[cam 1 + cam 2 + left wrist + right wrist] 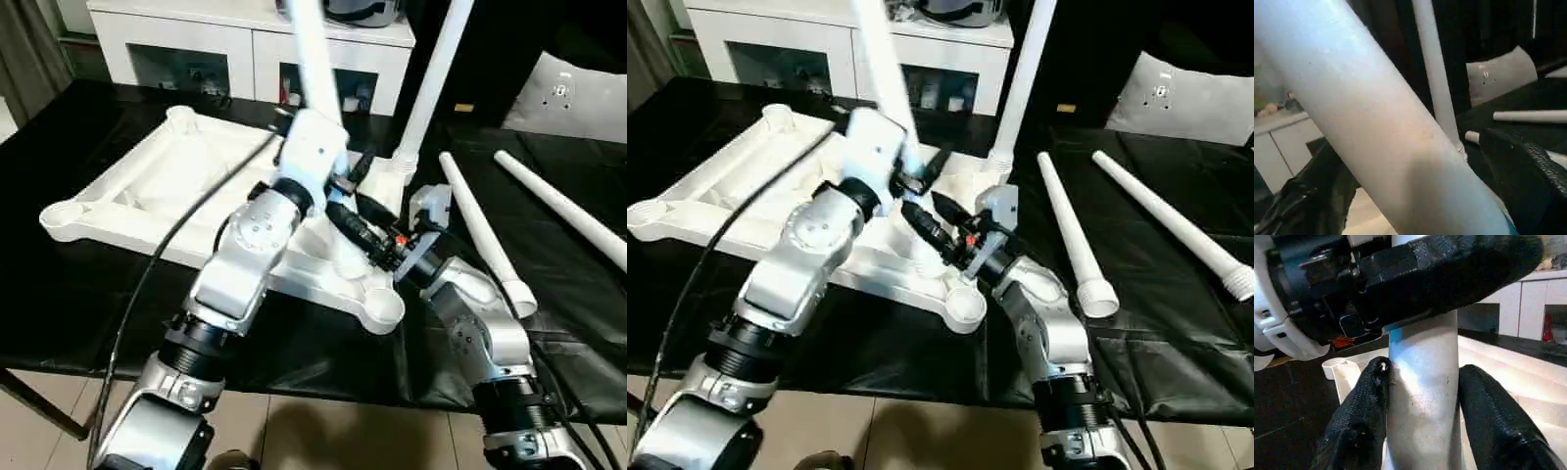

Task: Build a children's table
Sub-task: Pick table leg

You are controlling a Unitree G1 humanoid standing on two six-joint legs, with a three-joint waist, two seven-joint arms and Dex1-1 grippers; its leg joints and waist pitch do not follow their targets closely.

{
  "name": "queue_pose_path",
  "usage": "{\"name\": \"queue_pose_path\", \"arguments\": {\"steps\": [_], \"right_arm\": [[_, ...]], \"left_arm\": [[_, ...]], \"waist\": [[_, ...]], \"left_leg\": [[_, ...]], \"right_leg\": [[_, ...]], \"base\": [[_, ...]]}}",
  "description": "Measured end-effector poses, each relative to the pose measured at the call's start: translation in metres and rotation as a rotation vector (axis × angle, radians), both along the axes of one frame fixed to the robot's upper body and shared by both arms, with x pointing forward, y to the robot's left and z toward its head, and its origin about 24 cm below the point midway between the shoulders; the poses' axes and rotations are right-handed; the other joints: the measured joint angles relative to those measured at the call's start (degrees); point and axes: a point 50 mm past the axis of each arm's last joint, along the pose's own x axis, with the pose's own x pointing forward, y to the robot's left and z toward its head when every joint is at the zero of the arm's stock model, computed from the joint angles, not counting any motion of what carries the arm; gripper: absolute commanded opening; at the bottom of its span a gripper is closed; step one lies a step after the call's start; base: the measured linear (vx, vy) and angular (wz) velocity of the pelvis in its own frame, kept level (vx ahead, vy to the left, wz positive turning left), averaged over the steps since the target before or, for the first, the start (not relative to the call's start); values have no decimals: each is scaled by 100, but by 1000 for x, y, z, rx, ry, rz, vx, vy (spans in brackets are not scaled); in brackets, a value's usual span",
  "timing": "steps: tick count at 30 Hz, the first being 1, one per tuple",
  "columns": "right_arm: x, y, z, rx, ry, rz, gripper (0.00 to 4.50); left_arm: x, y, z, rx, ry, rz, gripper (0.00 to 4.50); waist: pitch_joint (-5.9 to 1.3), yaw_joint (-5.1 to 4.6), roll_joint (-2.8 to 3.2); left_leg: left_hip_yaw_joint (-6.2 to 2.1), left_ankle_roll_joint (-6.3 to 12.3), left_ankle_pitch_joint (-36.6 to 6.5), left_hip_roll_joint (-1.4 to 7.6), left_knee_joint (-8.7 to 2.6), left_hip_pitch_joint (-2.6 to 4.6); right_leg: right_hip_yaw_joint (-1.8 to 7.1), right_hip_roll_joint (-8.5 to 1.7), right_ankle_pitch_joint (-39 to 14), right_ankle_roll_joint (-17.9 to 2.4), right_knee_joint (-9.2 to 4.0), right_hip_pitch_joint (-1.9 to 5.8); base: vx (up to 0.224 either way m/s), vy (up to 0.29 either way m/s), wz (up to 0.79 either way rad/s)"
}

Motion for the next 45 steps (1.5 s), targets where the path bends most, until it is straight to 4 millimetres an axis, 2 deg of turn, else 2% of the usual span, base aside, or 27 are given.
{"name": "queue_pose_path", "arguments": {"steps": [5,9,14,16,18,21,23,24,27,30,39,40,44,45], "right_arm": [[0,1,-1,-5,2,2,181],[0,2,0,-6,-2,4,181],[0,1,2,-7,-24,4,181],[0,0,1,-12,-23,4,181],[0,-1,1,-19,-24,1,181],[1,-1,1,-23,-33,-5,181],[1,-2,2,-24,-36,-7,181],[1,-2,1,-24,-37,-8,181],[1,-4,-1,-37,-36,-1,181],[1,-4,0,-41,-50,0,181],[4,-1,0,-43,-43,-1,181],[4,-1,1,-41,-42,-2,236],[7,-6,7,35,-33,4,258],[8,-11,12,61,-35,9,284]], "left_arm": [[-2,-4,0,68,-47,-18,367],[-3,-6,0,52,-47,-34,342],[0,0,1,-218,98,-68,312],[-4,-2,1,-249,118,-117,305],[-8,-7,2,-297,137,-168,273],[-11,-12,6,-354,156,-208,270],[-12,-15,5,-371,180,-238,242],[-12,-16,5,-391,206,-251,242],[-9,-8,4,-471,268,-243,227],[-9,-3,4,-545,309,-246,206],[-5,-2,6,-437,242,-181,185],[-5,-1,7,-434,241,-179,184],[1,2,10,-430,249,-167,183],[3,8,9,-428,259,-151,183]], "waist": [[0,-1,1],[0,0,1],[0,2,1],[0,4,1],[0,23,0],[0,13,1],[0,3,1],[0,2,1],[-1,-28,2],[-1,-13,2],[-1,-2,2],[-1,-6,2],[-1,-7,1],[-1,-7,1]], "left_leg": [[0,0,0,0,0,0],[0,0,0,0,2,0],[0,0,0,0,4,0],[0,0,0,1,4,0],[0,0,0,0,5,-2],[1,1,0,0,7,-2],[1,0,0,1,7,0],[1,0,0,1,7,0],[1,0,0,2,7,2],[1,0,0,2,6,1],[1,1,0,1,9,-1],[1,1,0,1,9,-1],[1,1,0,1,9,-1],[1,1,0,1,9,-1]], "right_leg": [[0,0,0,0,1,0],[0,0,1,-1,2,0],[0,0,3,-5,3,0],[-1,0,3,-5,2,0],[0,0,3,-5,1,0],[2,-1,3,-6,1,0],[1,0,4,-6,3,0],[0,0,4,-6,3,0],[1,0,7,-10,4,0],[0,0,6,-9,2,0],[1,0,7,-8,0,1],[0,0,7,-8,0,1],[1,0,7,-8,0,1],[1,0,7,-8,1,1]], "base": [[0,0,0],[0,0,0],[0,0,0],[0,0,0],[0,0,0],[0,0,0],[0,0,0],[0,0,0],[0,0,0],[0,0,0],[0,0,0],[0,0,0],[0,0,0],[0,0,0]]}}
